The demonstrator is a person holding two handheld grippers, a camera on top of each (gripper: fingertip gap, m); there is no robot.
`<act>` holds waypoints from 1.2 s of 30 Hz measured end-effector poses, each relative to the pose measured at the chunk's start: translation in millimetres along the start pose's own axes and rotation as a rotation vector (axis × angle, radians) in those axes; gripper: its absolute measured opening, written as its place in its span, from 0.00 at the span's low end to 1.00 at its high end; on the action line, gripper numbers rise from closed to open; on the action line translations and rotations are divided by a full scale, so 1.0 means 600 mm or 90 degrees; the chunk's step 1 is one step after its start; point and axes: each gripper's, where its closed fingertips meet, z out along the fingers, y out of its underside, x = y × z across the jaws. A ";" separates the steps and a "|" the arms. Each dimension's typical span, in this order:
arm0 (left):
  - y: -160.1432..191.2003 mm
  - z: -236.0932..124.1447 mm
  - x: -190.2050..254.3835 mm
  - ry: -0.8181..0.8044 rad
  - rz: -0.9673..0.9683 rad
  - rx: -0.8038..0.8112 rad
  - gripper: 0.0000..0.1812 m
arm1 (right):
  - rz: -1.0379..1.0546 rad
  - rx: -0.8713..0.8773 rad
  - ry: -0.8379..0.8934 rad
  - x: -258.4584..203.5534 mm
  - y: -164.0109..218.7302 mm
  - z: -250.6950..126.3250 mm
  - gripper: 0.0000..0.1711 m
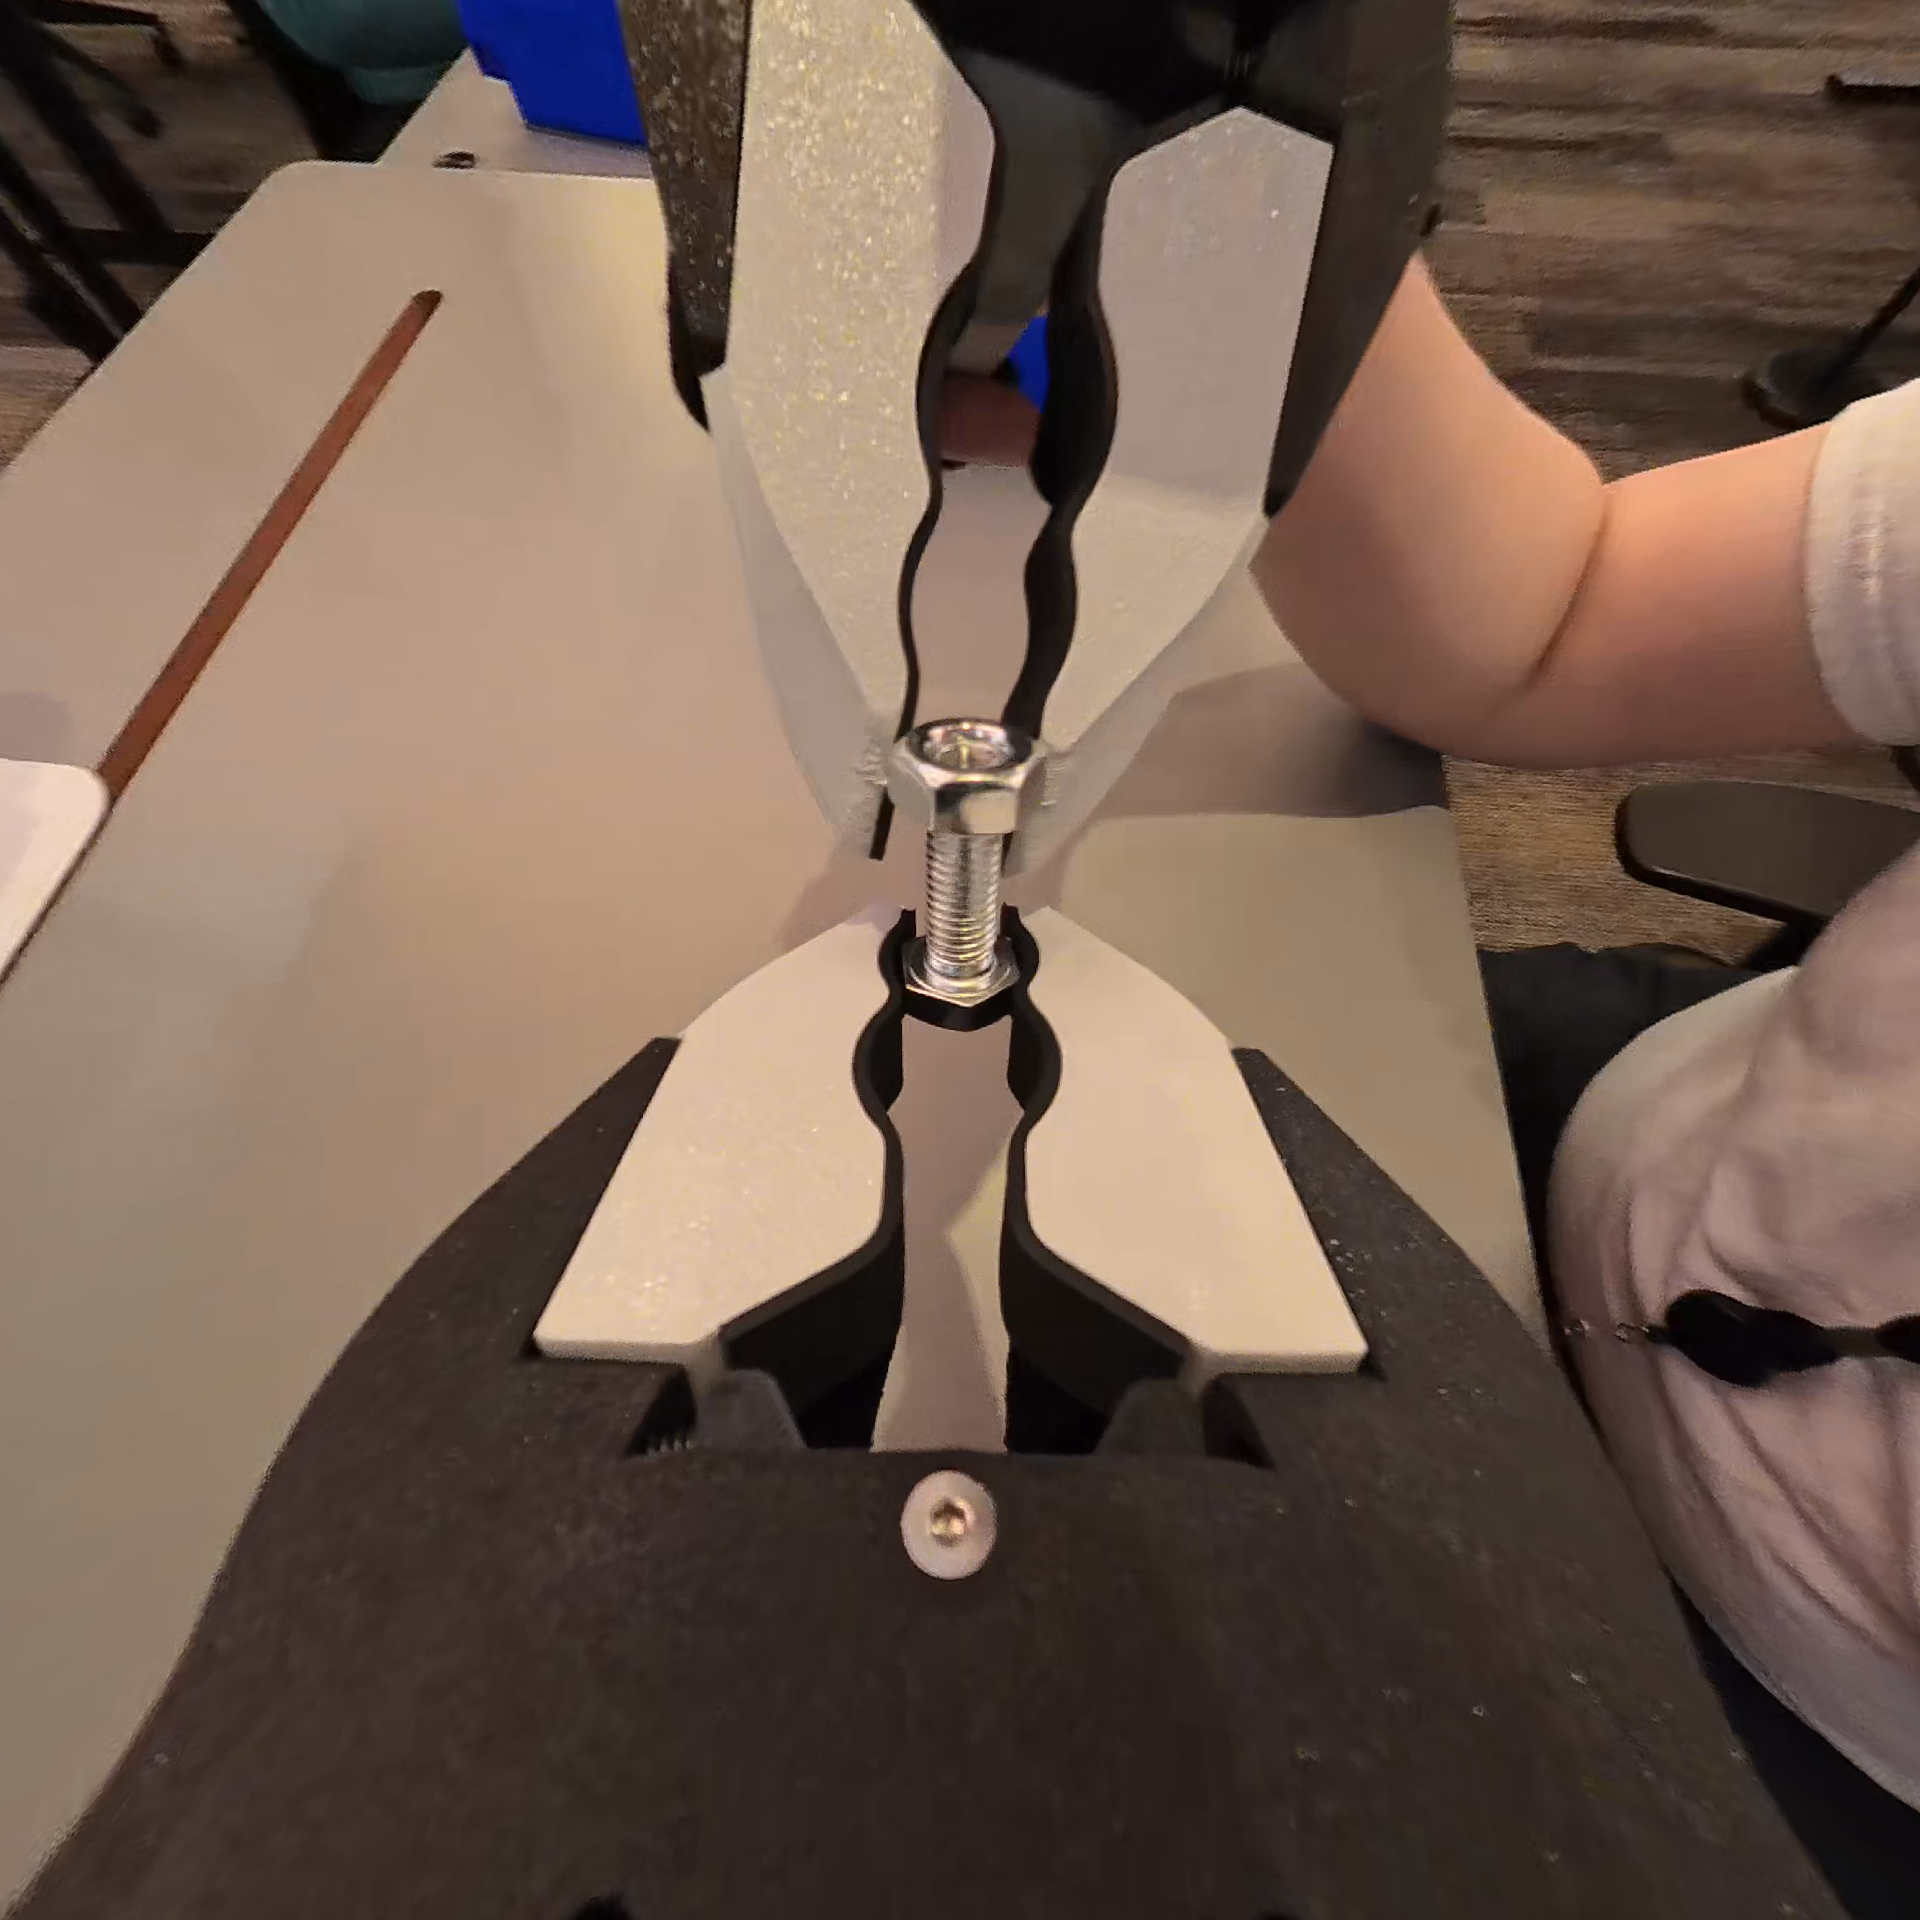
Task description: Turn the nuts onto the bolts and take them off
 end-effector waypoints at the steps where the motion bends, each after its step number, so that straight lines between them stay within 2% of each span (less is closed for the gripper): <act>1: 0.001 0.001 -0.009 -0.021 0.000 -0.002 0.08 | 0.033 -0.002 0.002 0.006 0.003 0.001 0.08; 4: 0.006 0.000 -0.043 -0.103 0.000 -0.013 0.08 | 0.167 -0.003 0.025 0.030 0.009 0.000 0.21; 7: 0.017 -0.006 -0.078 -0.195 0.010 -0.041 0.08 | 0.311 0.031 0.039 0.047 -0.001 -0.005 0.23; 9: 0.018 -0.004 -0.083 -0.209 0.010 -0.047 0.08 | 0.373 0.042 0.060 0.057 -0.004 -0.002 0.23; 11: 0.016 -0.002 -0.081 -0.209 0.008 -0.042 0.08 | 0.372 0.013 0.077 0.056 0.002 0.006 0.20; 13: 0.016 -0.003 -0.079 -0.207 0.013 -0.045 0.08 | 0.339 -0.040 0.078 0.046 0.013 0.010 0.11; 17: 0.014 -0.001 -0.056 -0.146 0.008 -0.037 0.08 | 0.214 -0.063 0.064 0.033 0.011 0.006 0.10; 20: 0.011 0.000 -0.024 -0.060 0.000 -0.027 0.08 | 0.088 -0.044 0.029 0.013 0.004 0.002 0.10; 23: 0.004 0.001 0.004 0.015 -0.014 -0.008 0.08 | 0.031 0.003 -0.020 -0.006 -0.005 -0.005 0.10; 25: -0.001 0.002 0.008 0.026 -0.020 0.003 0.08 | 0.012 0.037 -0.034 -0.007 -0.007 -0.009 0.10; 28: 0.002 0.002 -0.012 -0.025 -0.022 -0.005 0.08 | 0.104 0.039 -0.024 0.011 -0.002 -0.010 0.11; 30: 0.009 -0.001 -0.030 -0.070 -0.016 -0.020 0.08 | 0.176 0.038 -0.015 0.019 -0.004 -0.009 0.22; 33: 0.012 0.000 -0.044 -0.103 -0.017 -0.029 0.08 | 0.251 0.047 0.017 0.031 -0.016 -0.006 0.25; 36: 0.012 0.000 -0.054 -0.136 -0.009 -0.034 0.08 | 0.348 0.018 0.079 0.047 -0.009 0.000 0.22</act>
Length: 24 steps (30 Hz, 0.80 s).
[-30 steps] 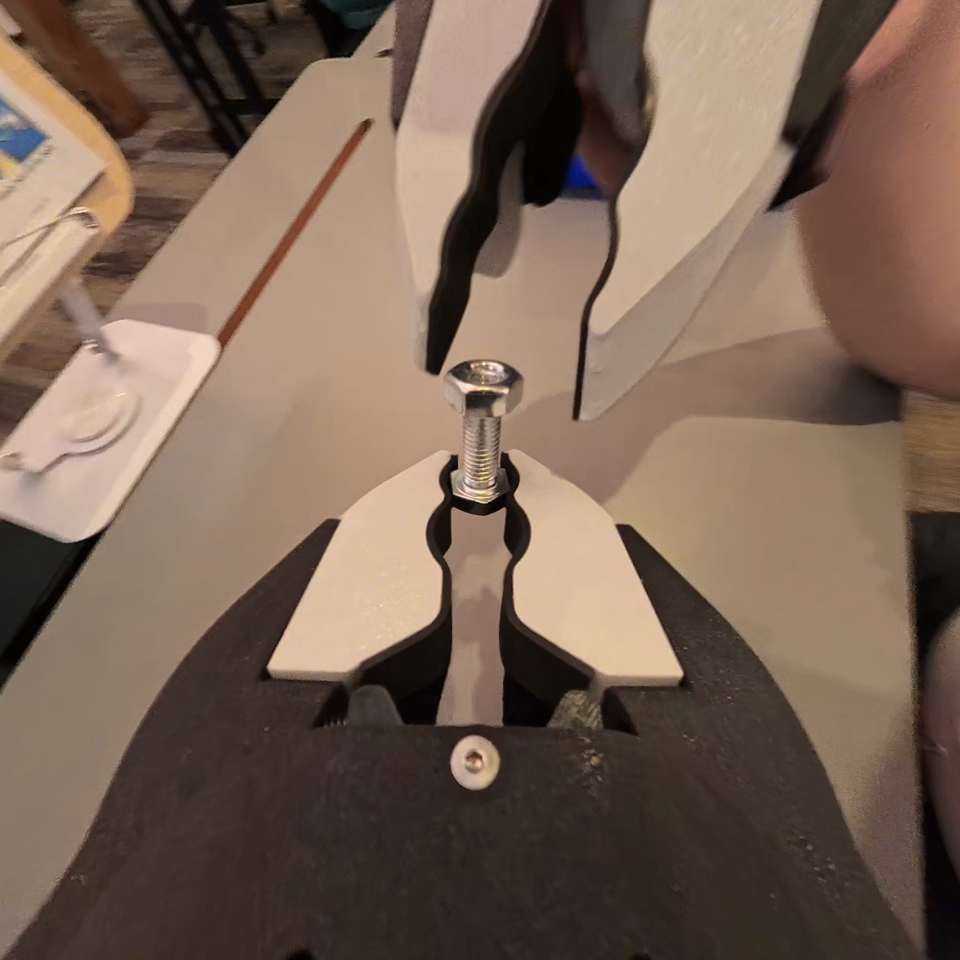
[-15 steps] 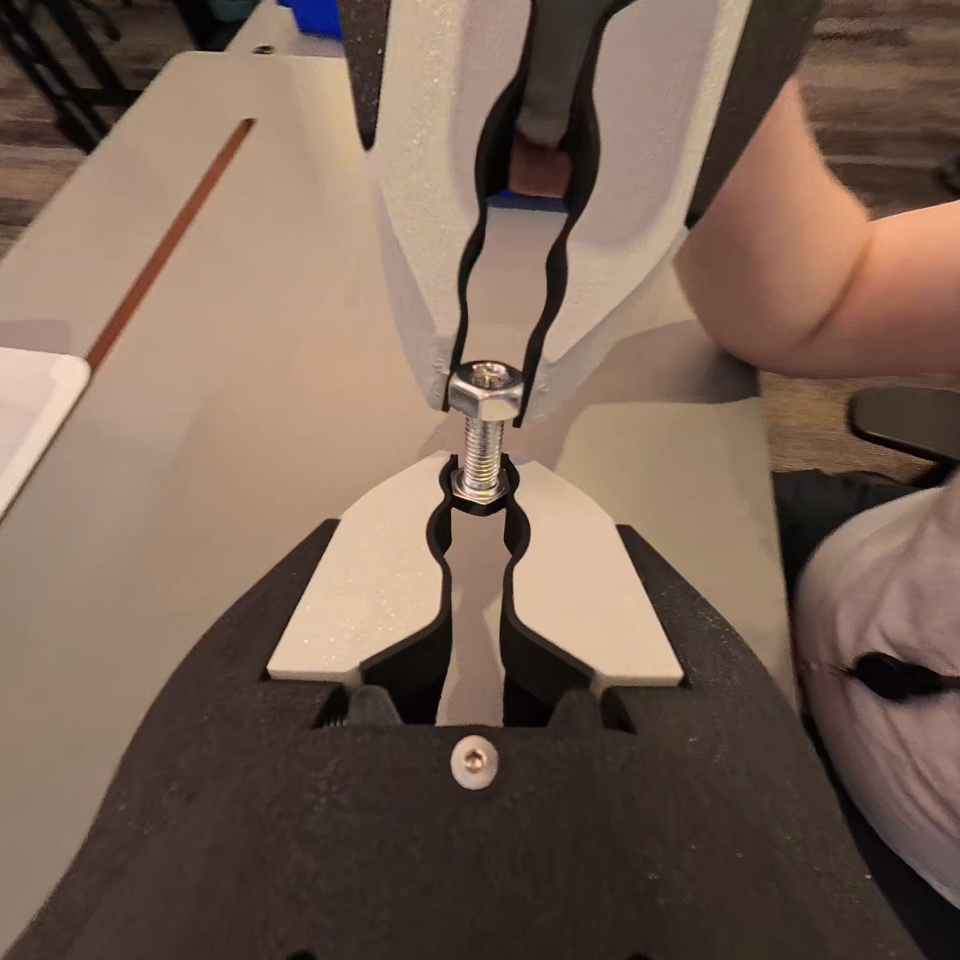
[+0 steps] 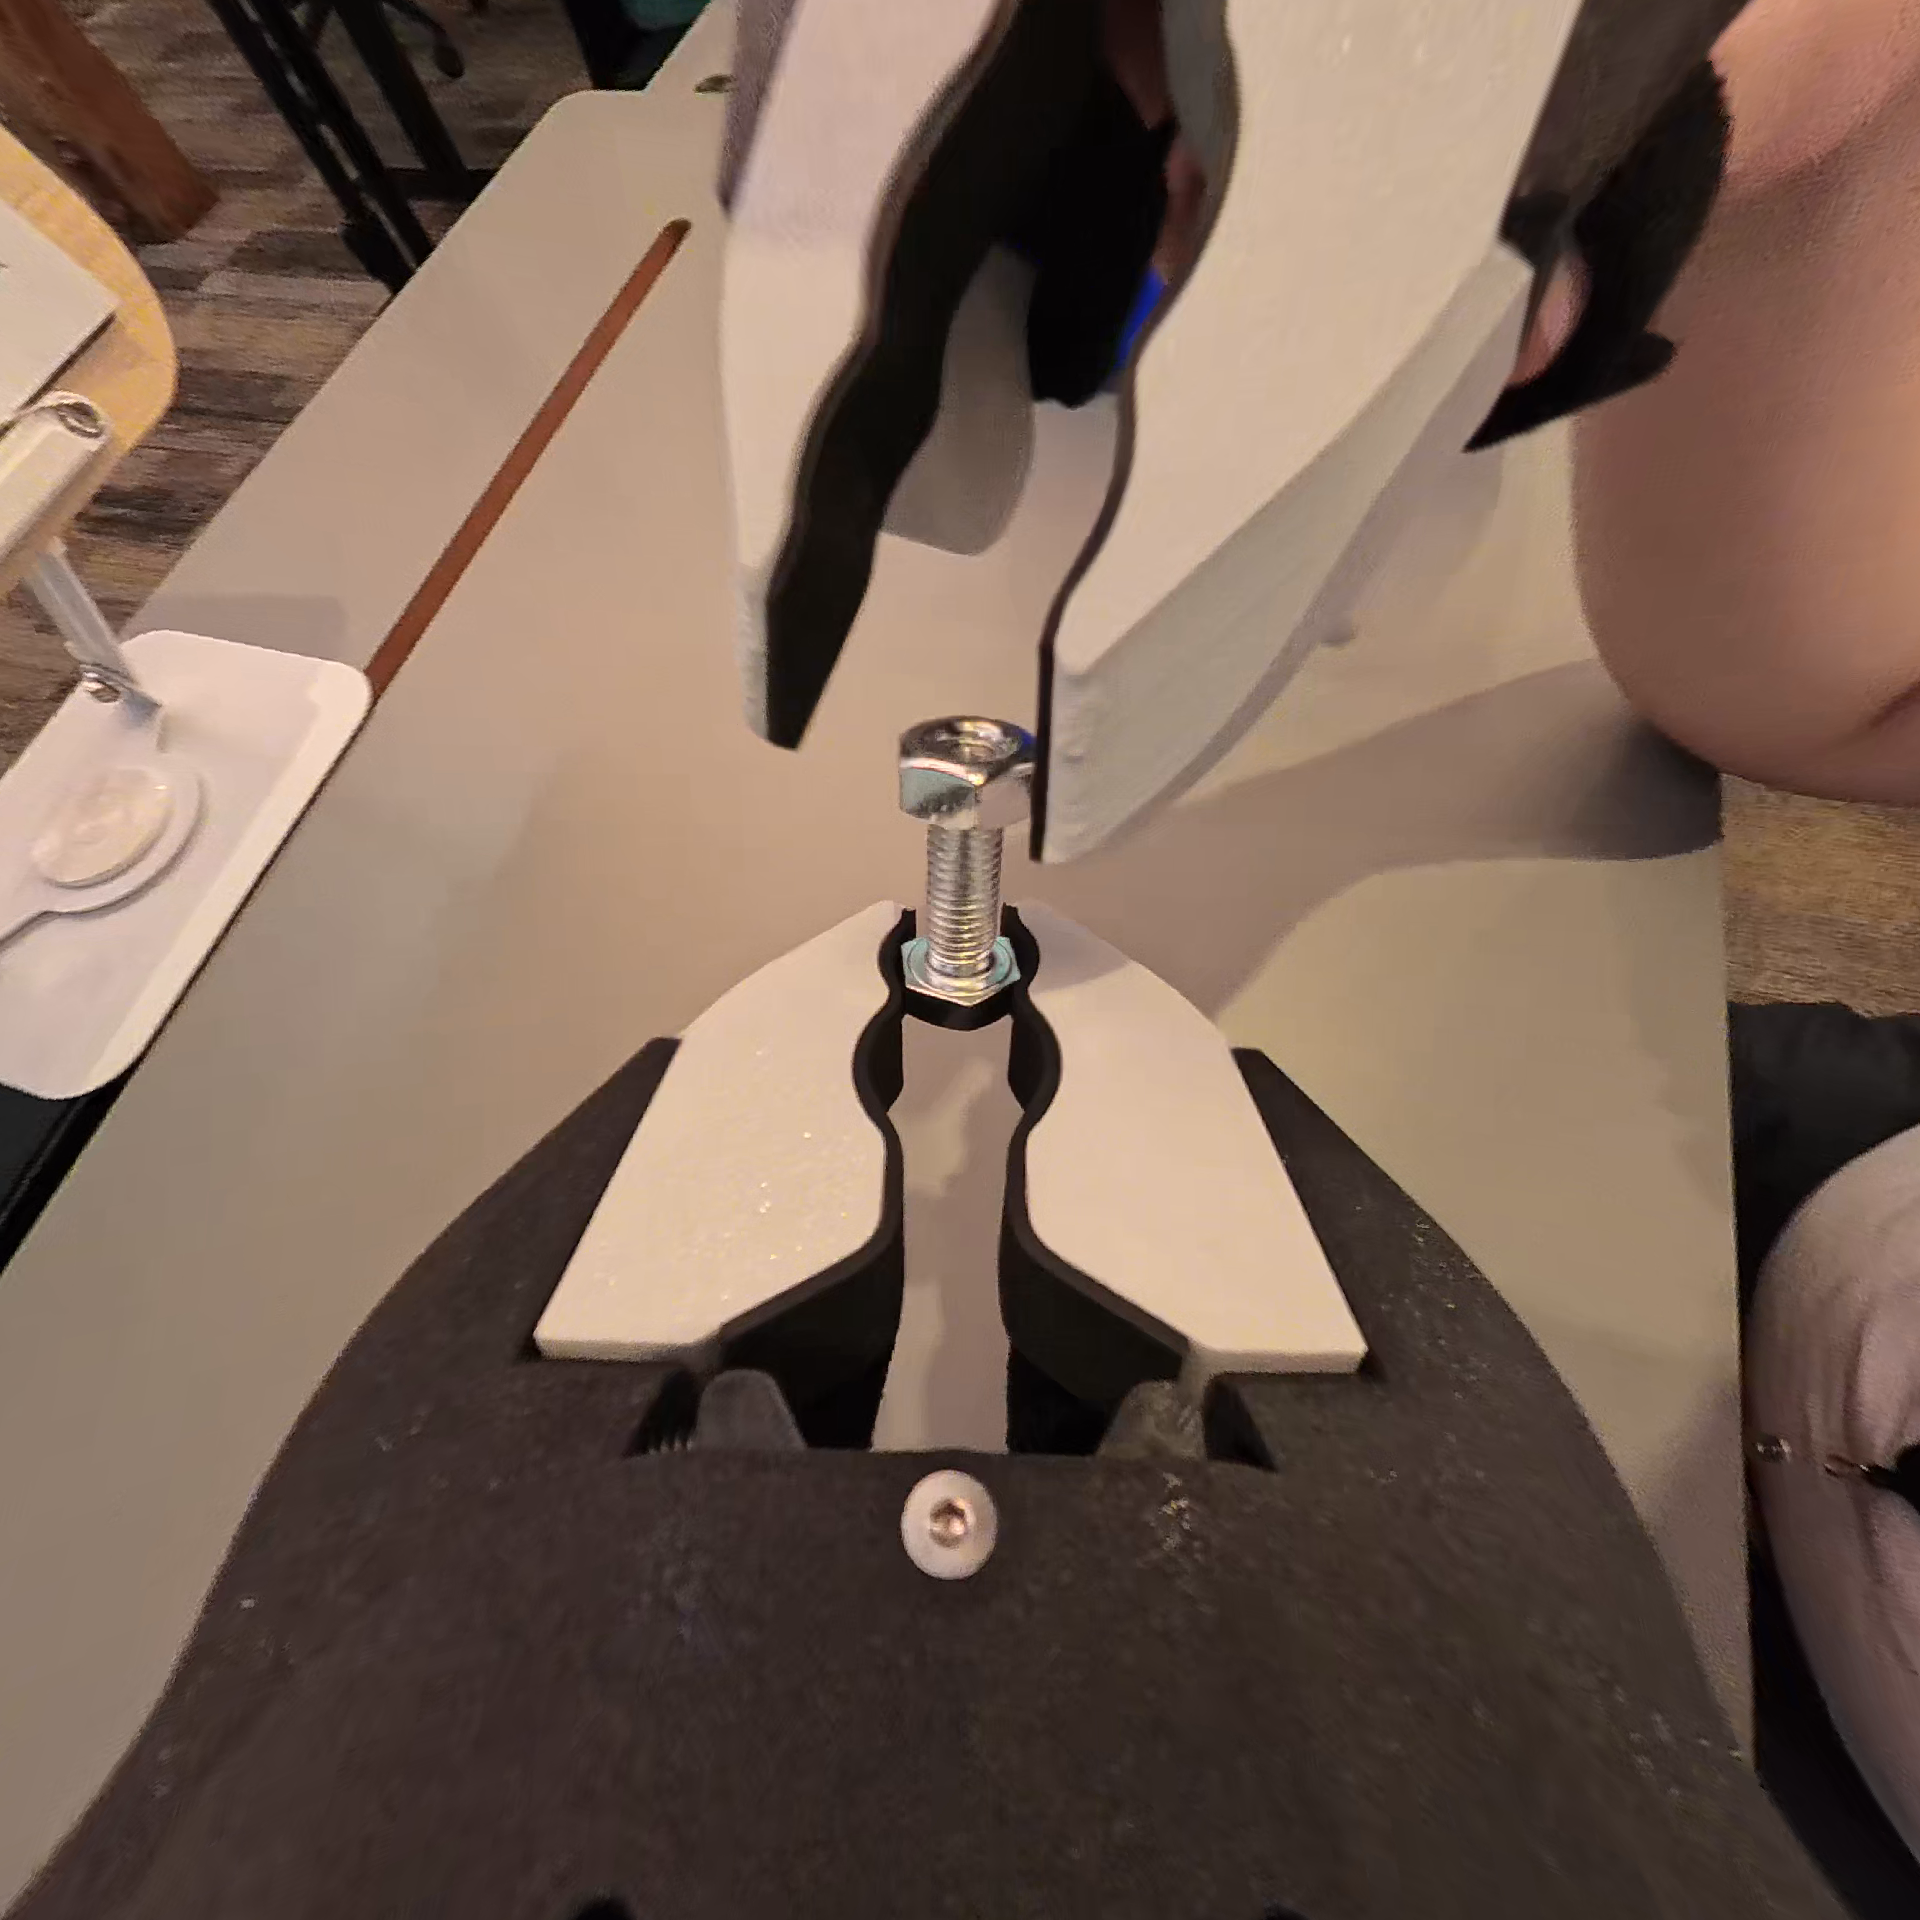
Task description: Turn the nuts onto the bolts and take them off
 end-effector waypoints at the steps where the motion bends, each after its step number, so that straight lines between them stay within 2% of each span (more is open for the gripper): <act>1: 0.000 0.000 -0.005 -0.014 0.002 -0.001 0.08 | 0.026 -0.017 0.011 0.002 0.007 0.002 0.22; 4: -0.001 -0.003 -0.009 -0.028 0.004 -0.002 0.08 | 0.049 -0.044 0.028 0.005 0.016 0.002 0.17; 5: -0.003 -0.004 -0.010 -0.029 0.002 0.003 0.08 | 0.043 -0.040 0.019 -0.001 0.013 0.001 0.11; 8: -0.005 -0.008 -0.003 -0.009 0.003 0.007 0.08 | -0.005 -0.043 0.005 -0.012 0.013 -0.002 0.10; 13: -0.003 -0.013 0.041 0.101 0.014 0.007 0.08 | -0.280 -0.036 -0.063 -0.036 0.026 -0.011 0.10; 16: -0.002 -0.015 0.066 0.161 0.017 0.007 0.08 | -0.347 -0.013 -0.109 -0.053 0.031 -0.015 0.10; 20: -0.005 -0.012 0.046 0.117 0.004 0.010 0.08 | -0.267 -0.010 -0.088 -0.039 0.023 -0.015 0.11; 22: 0.003 -0.007 0.025 0.059 0.012 -0.009 0.08 | -0.187 -0.016 -0.056 -0.022 0.015 -0.011 0.21; 24: 0.007 -0.002 0.005 0.004 0.014 -0.021 0.08 | -0.113 -0.015 -0.022 -0.012 0.005 -0.007 0.22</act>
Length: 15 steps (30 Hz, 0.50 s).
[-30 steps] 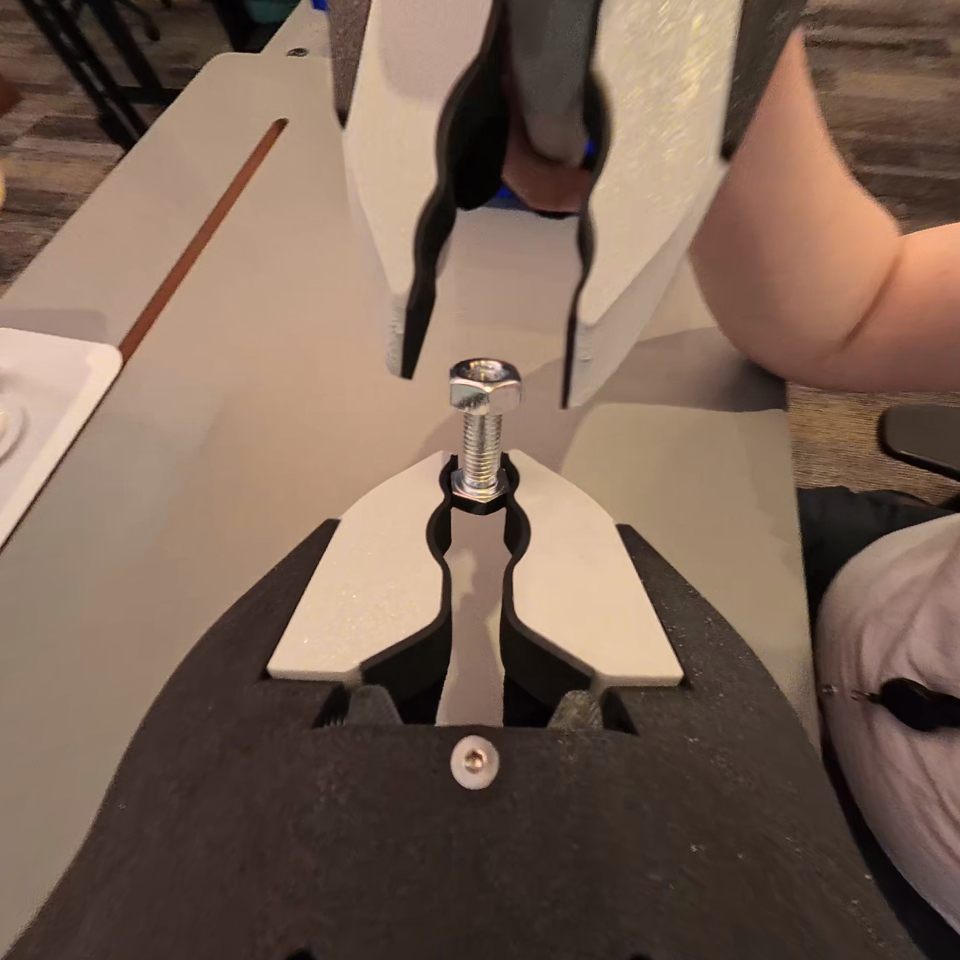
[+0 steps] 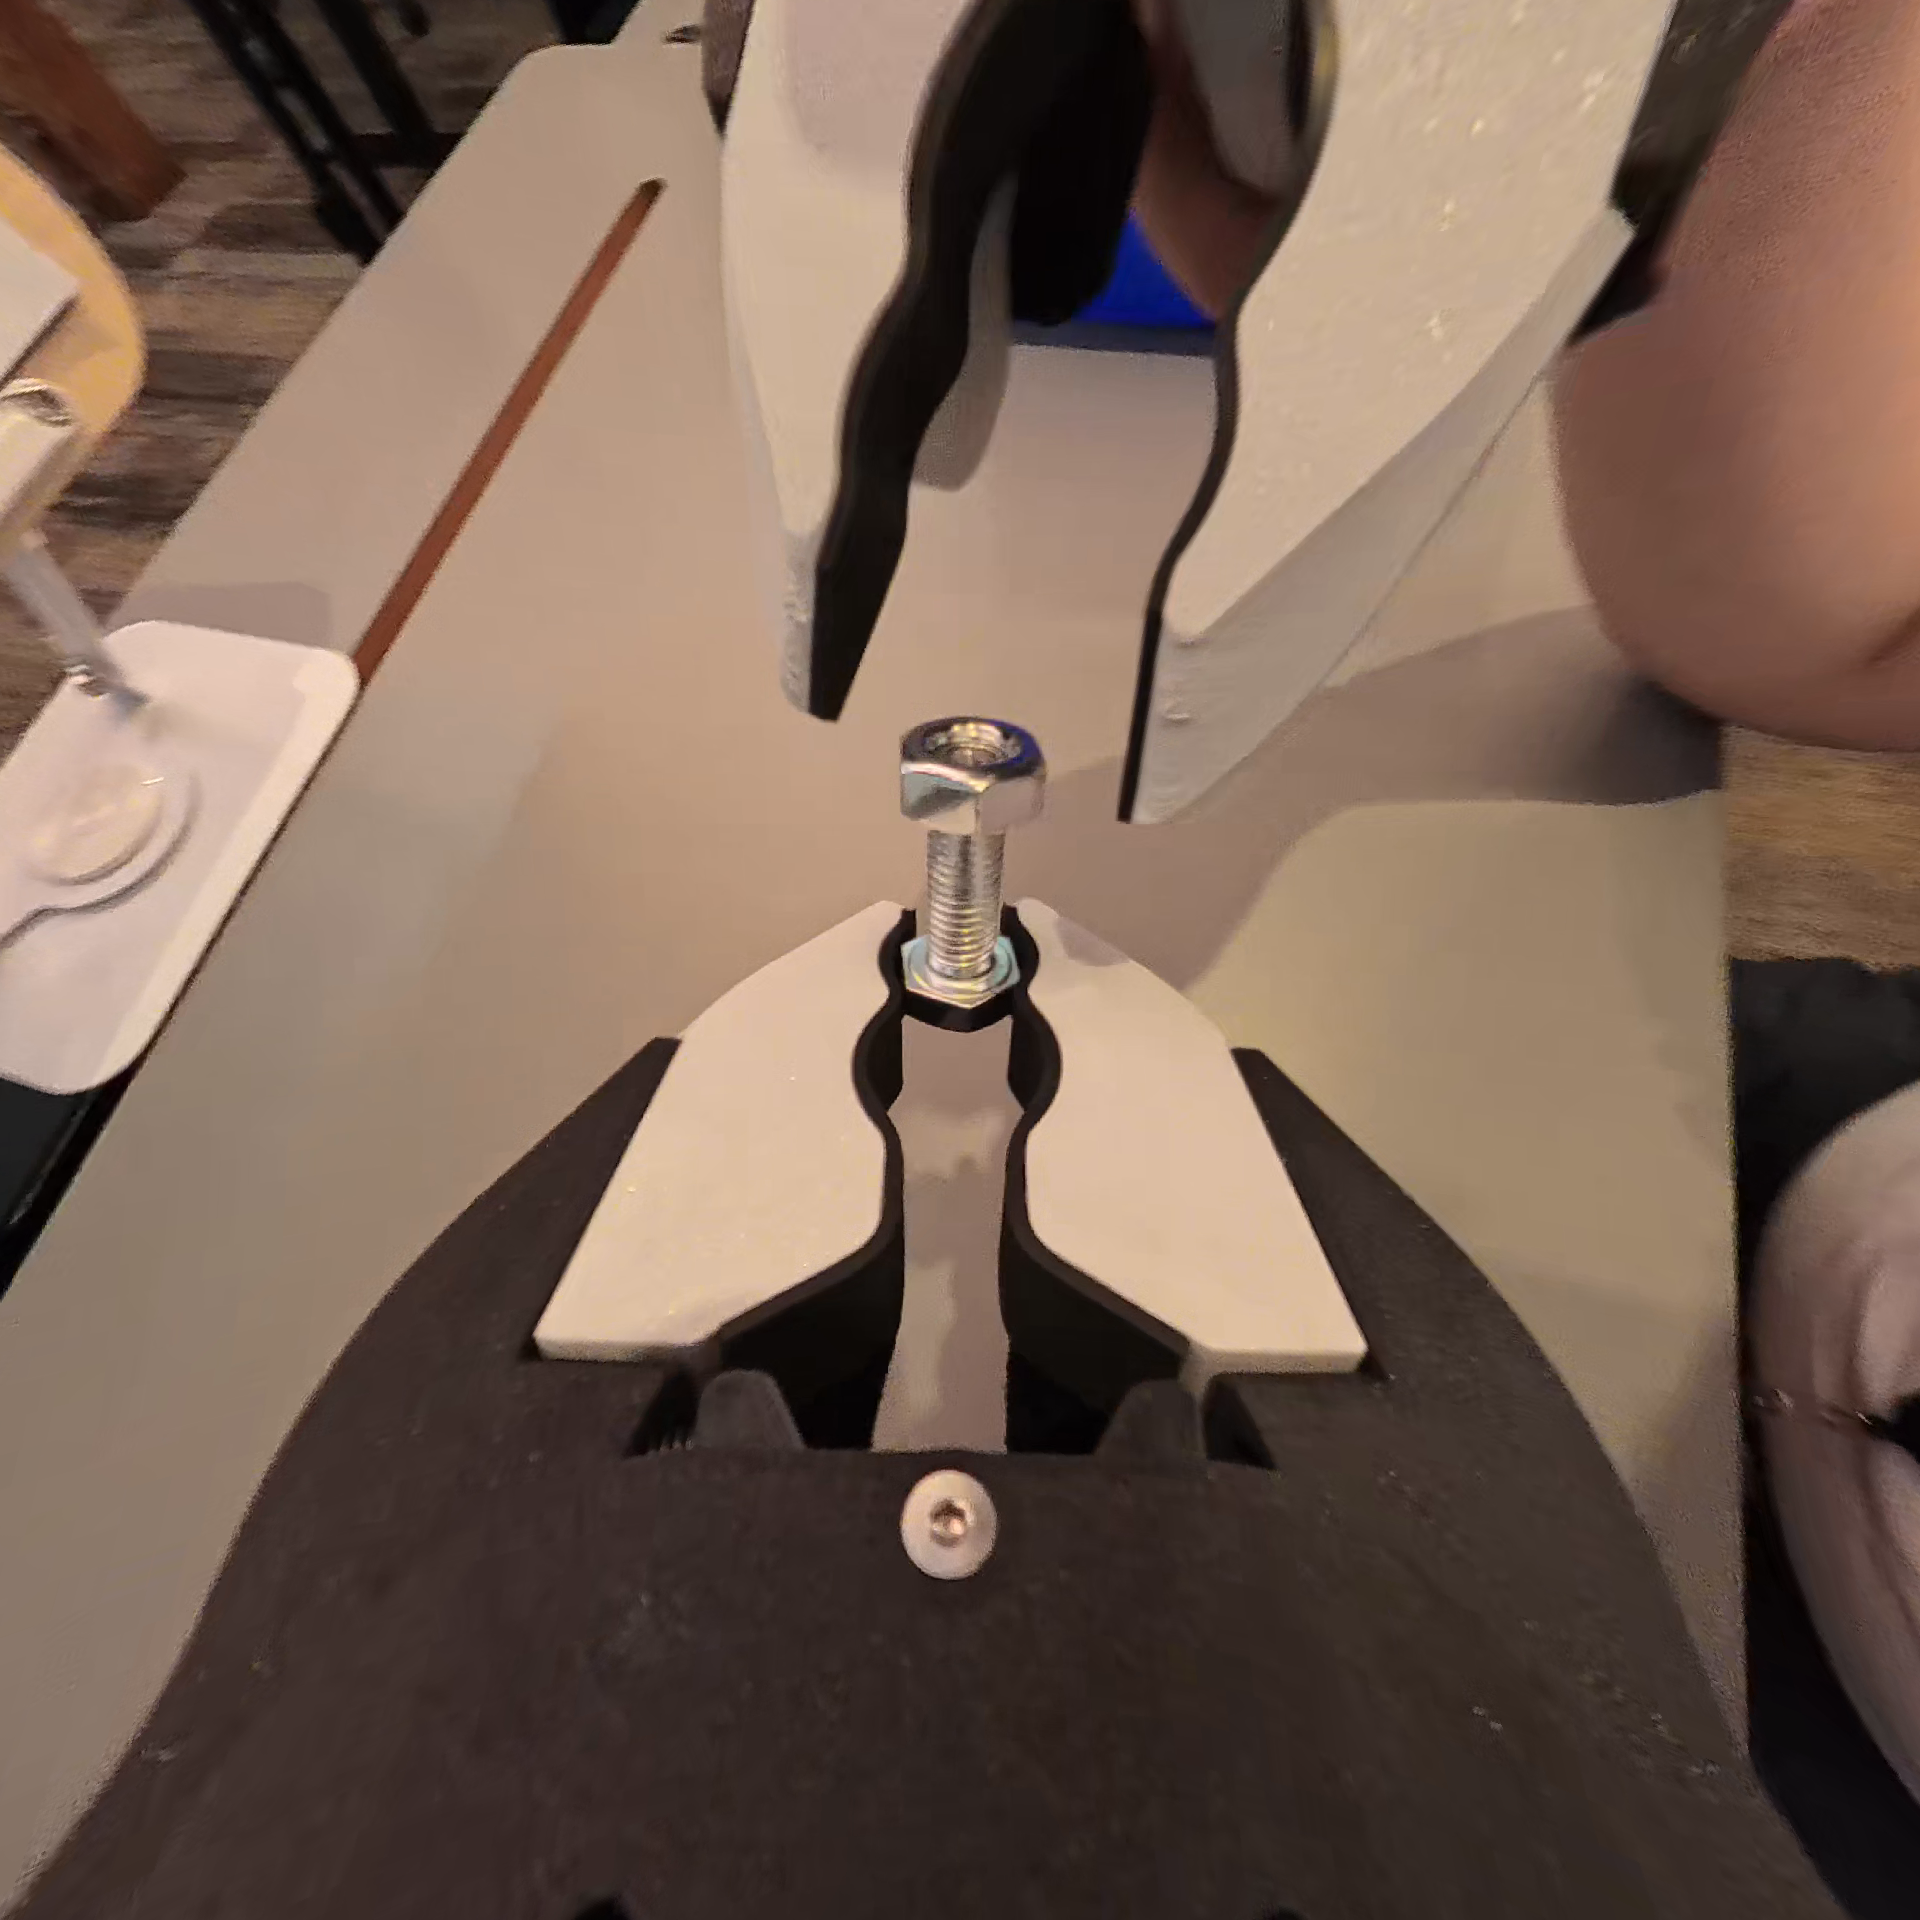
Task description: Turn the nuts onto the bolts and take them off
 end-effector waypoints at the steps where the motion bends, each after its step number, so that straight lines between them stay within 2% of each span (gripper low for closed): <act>1: 0.001 0.002 -0.007 -0.020 -0.002 -0.005 0.08 | 0.040 0.005 0.027 0.008 -0.005 0.001 0.22; 4: 0.008 0.003 -0.040 -0.121 0.020 -0.033 0.08 | 0.151 0.007 0.098 0.017 -0.006 0.007 0.23; 9: 0.000 0.004 -0.051 -0.177 0.036 -0.027 0.08 | 0.162 -0.025 0.198 0.032 0.004 0.015 0.22; 11: -0.003 0.003 -0.049 -0.182 0.047 -0.027 0.08 | 0.167 -0.045 0.197 0.036 0.014 0.018 0.18; 12: -0.004 0.003 -0.048 -0.183 0.049 -0.026 0.08 | 0.167 -0.054 0.185 0.035 0.018 0.019 0.12; 15: -0.005 0.004 -0.035 -0.154 0.057 -0.025 0.08 | 0.123 -0.082 0.151 0.026 0.021 0.016 0.11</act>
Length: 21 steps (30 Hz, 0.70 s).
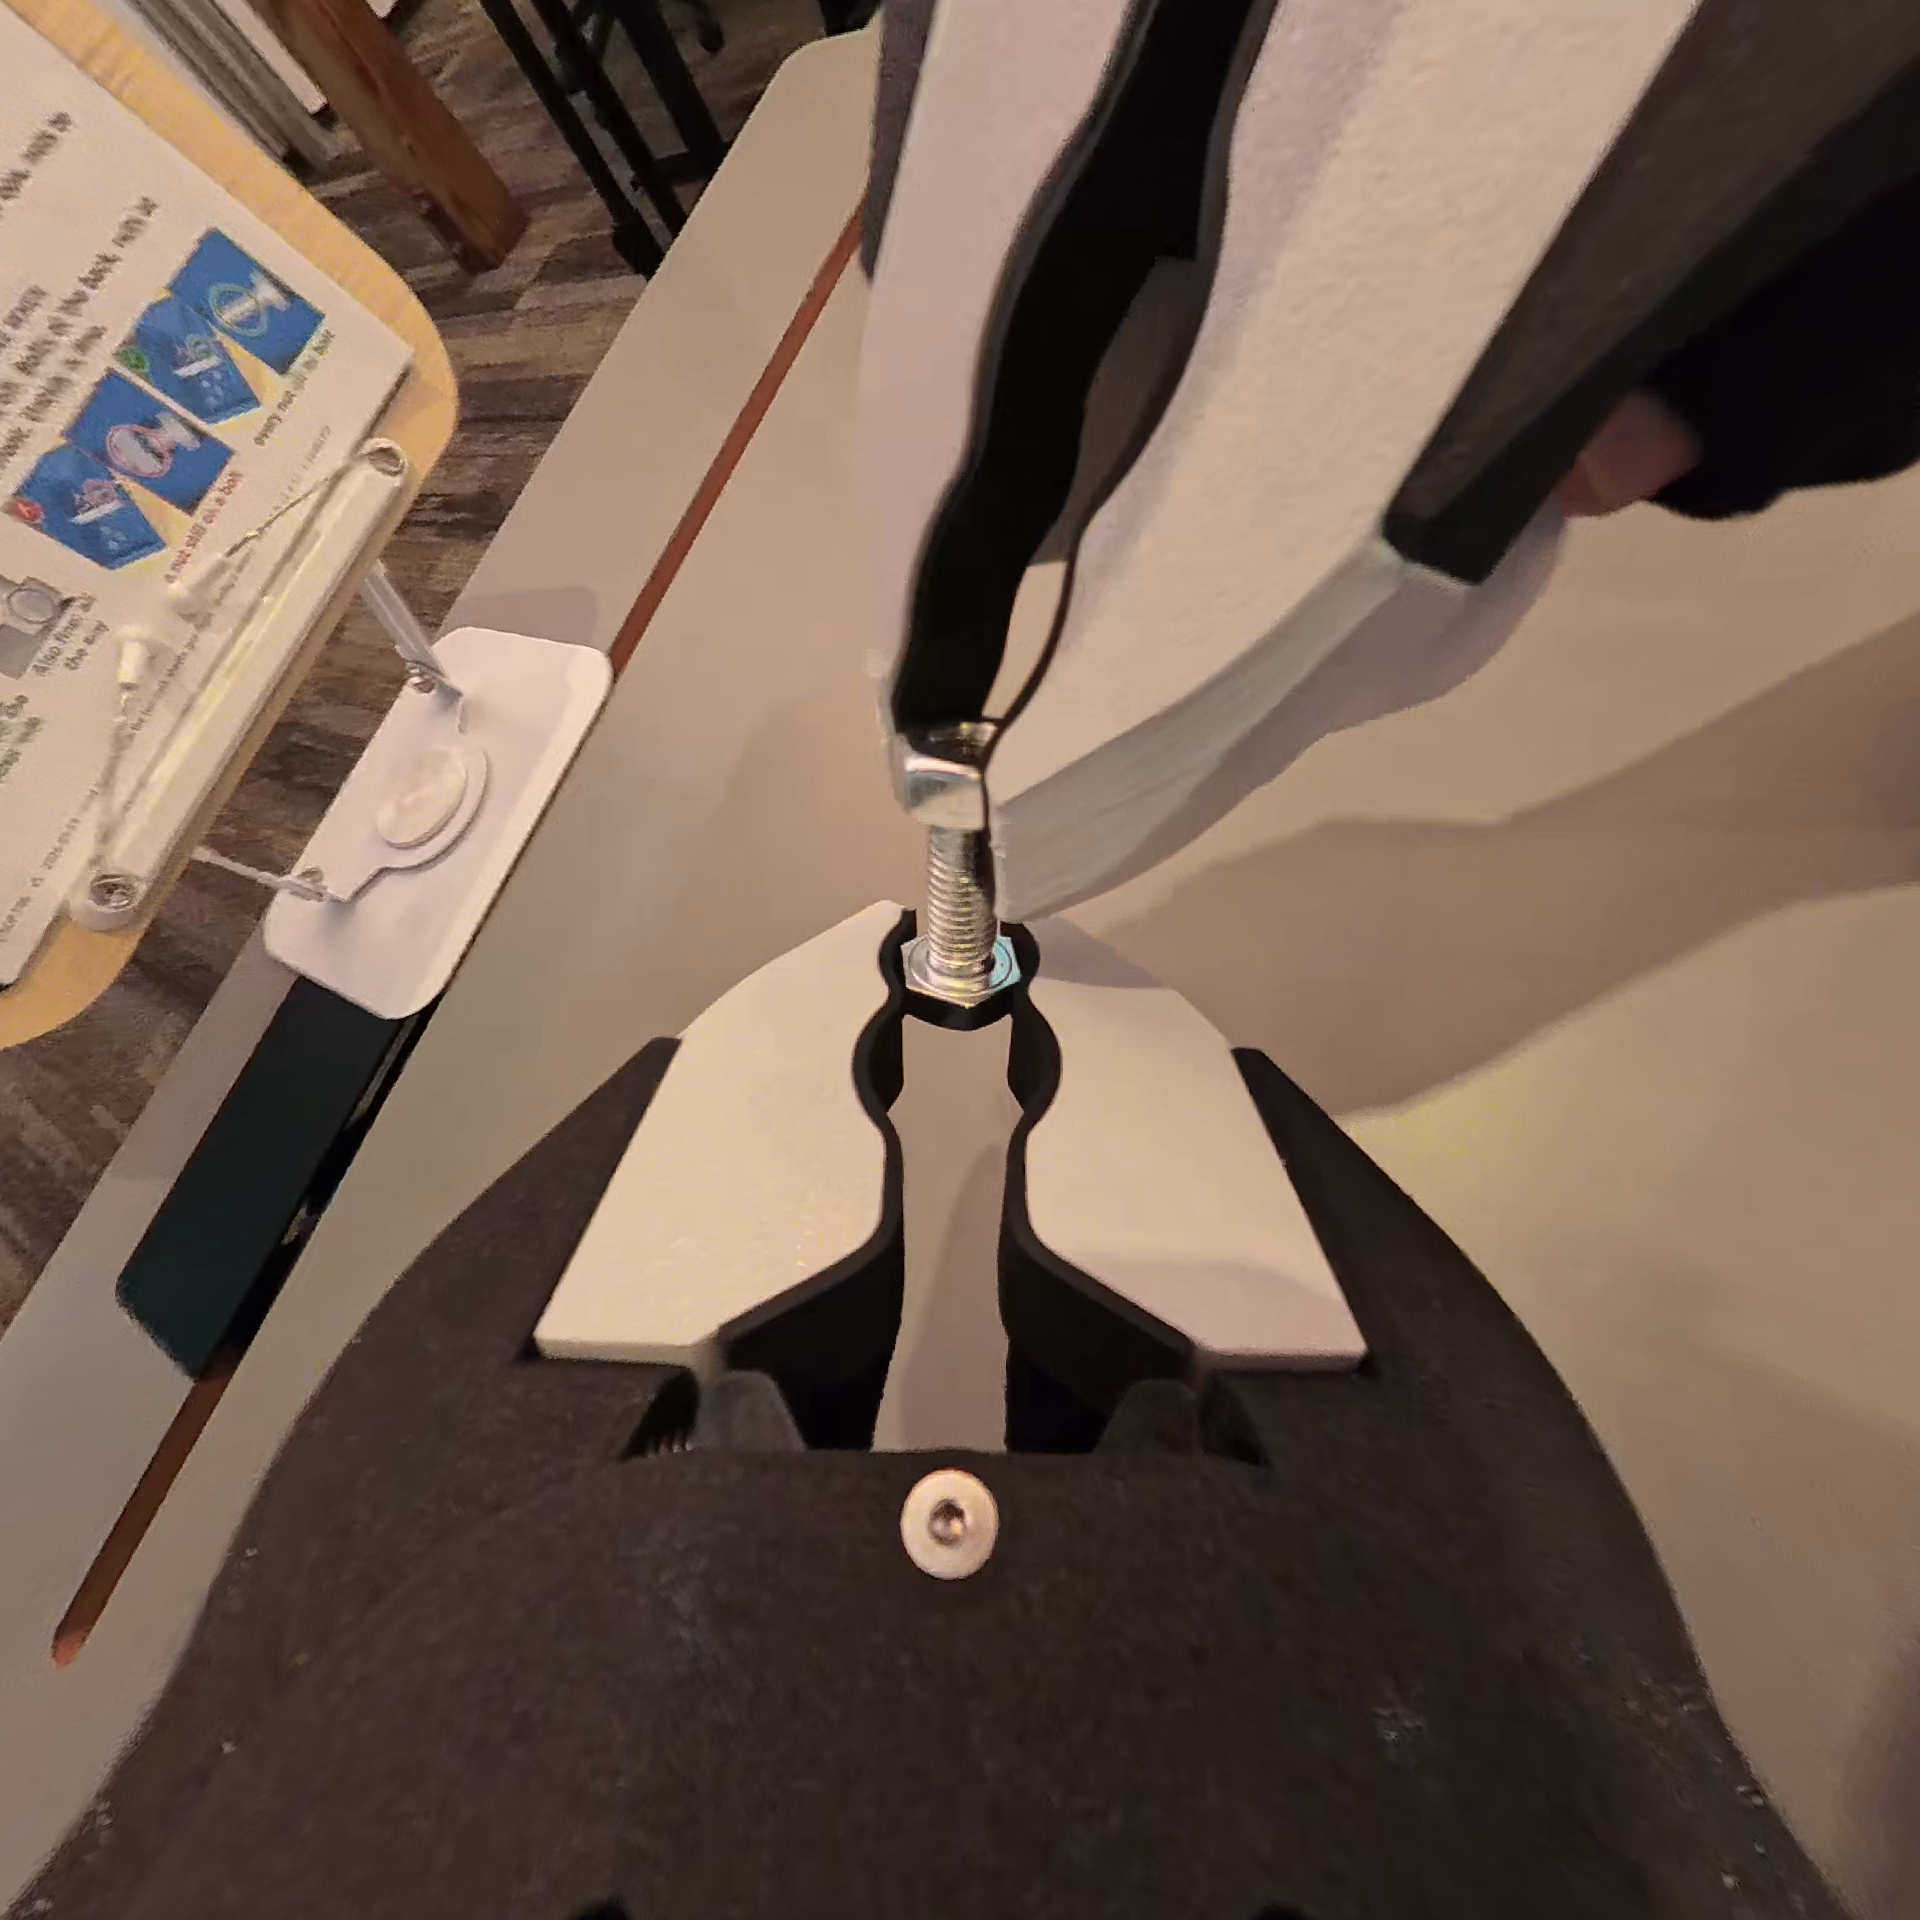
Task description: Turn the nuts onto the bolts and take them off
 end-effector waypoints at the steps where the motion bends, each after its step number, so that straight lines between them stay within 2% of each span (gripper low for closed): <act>1: -0.001 -0.002 0.010 0.028 -0.001 0.004 0.08 | -0.046 -0.009 -0.012 -0.005 0.003 -0.004 0.11; 3: -0.002 -0.009 0.034 0.100 0.004 0.011 0.08 | -0.174 -0.025 -0.042 -0.021 0.011 -0.011 0.11; 6: -0.003 -0.026 0.079 0.226 -0.003 0.021 0.08 | -0.391 0.008 -0.088 -0.050 0.021 -0.022 0.11; 8: -0.009 -0.035 0.097 0.280 -0.010 0.038 0.08 | -0.454 0.039 -0.109 -0.065 0.022 -0.031 0.11; 10: -0.017 -0.042 0.102 0.303 -0.023 0.054 0.08 | -0.451 0.058 -0.122 -0.071 0.018 -0.037 0.11; 13: -0.016 -0.034 0.081 0.248 -0.029 0.051 0.08 | -0.380 0.069 -0.103 -0.055 0.006 -0.036 0.13; 15: -0.010 -0.024 0.053 0.173 -0.021 0.038 0.08 | -0.288 0.075 -0.092 -0.040 -0.003 -0.037 0.25; 18: 0.003 -0.012 0.005 0.037 0.005 0.005 0.08 | -0.097 0.110 -0.108 -0.021 -0.027 -0.041 0.25; 21: 0.003 -0.007 -0.011 -0.019 0.021 0.000 0.08 | 0.077 0.148 -0.140 -0.009 -0.044 -0.037 0.24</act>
